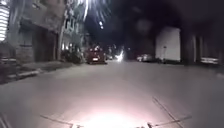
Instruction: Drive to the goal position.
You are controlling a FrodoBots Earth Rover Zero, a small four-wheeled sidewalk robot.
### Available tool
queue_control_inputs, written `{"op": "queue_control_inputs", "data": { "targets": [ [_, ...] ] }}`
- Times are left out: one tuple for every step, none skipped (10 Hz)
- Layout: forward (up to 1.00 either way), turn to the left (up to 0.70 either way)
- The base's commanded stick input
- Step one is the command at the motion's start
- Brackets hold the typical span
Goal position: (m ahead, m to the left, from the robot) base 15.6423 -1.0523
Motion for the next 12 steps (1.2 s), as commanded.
{"op": "queue_control_inputs", "data": {
  "targets": [
    [0.85, 0.0],
    [0.85, 0.0],
    [0.85, 0.0],
    [0.85, 0.0],
    [0.85, -0.34],
    [0.85, -0.34],
    [0.85, -0.31],
    [0.85, -0.2],
    [0.85, -0.06],
    [0.85, 0.0],
    [0.85, 0.0],
    [0.85, 0.0]
  ]
}}
